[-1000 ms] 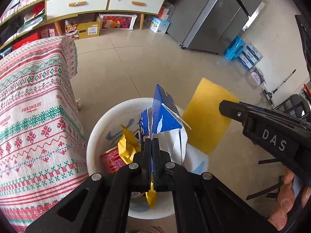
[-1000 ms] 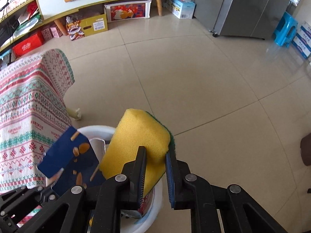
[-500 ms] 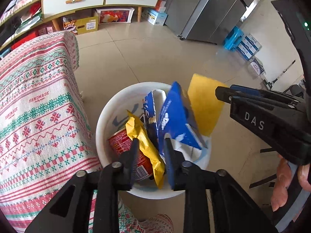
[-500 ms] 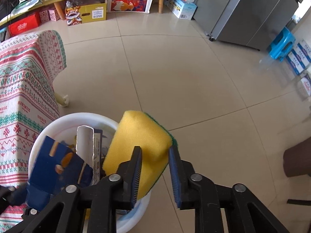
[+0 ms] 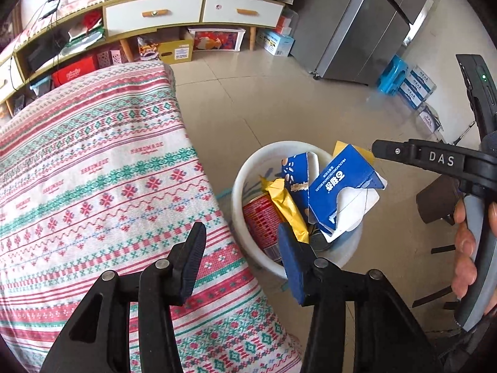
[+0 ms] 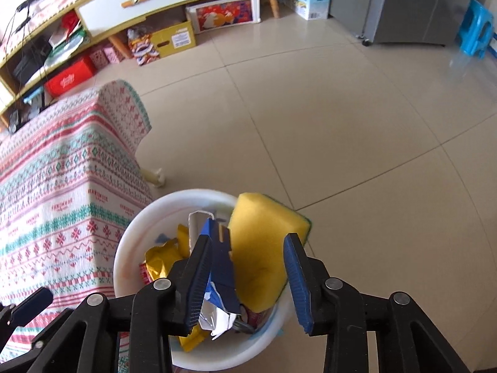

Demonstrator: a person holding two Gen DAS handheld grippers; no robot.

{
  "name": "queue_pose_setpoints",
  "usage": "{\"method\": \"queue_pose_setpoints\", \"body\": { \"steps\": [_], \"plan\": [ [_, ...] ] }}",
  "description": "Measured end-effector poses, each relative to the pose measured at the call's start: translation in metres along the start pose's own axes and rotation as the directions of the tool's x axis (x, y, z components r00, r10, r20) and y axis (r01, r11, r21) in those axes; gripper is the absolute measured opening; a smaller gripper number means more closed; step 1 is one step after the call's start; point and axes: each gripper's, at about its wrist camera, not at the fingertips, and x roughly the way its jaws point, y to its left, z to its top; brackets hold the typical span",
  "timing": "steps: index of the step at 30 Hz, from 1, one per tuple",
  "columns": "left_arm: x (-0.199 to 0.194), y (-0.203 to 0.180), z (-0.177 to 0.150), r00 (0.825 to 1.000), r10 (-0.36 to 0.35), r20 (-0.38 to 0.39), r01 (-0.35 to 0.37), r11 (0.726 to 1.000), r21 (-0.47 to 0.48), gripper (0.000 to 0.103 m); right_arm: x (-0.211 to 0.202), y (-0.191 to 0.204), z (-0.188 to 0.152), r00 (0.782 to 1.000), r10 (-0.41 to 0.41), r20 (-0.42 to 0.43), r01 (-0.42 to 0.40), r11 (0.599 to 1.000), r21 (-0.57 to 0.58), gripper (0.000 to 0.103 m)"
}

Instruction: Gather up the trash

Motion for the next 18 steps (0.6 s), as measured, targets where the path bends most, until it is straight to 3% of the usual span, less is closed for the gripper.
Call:
{"method": "queue_pose_setpoints", "body": {
  "steps": [4,9,11,15,18],
  "plan": [
    [-0.023,0.015,-0.009,0.999,0.03,0.025,-0.03,1.0,-0.003,0.05,-0.027,-0.008,-0.005,0.994,0.088,0.064,-0.092,0.993,0.075,0.042],
    [-0.054,0.029,-0.024,0.994,0.092,0.05,-0.092,0.996,-0.006,0.052,-0.051,0.015,-0.025,0.989,0.089,0.116,-0.096,0.994,0.051,0.051],
    [-0.065,0.03,-0.031,0.993,0.102,0.054,-0.102,0.995,-0.001,0.06,-0.052,0.029,-0.039,0.991,0.079,0.107,-0.082,0.996,0.023,0.059],
    [-0.091,0.032,-0.048,0.985,0.146,0.093,-0.148,0.989,0.012,0.069,-0.064,0.052,-0.072,0.989,0.078,0.122,-0.08,0.997,0.006,0.061],
    [-0.107,0.033,-0.06,0.977,0.182,0.108,-0.184,0.983,0.009,0.07,-0.086,0.062,-0.094,0.979,0.067,0.192,-0.072,0.997,0.021,0.076]
  ]
}}
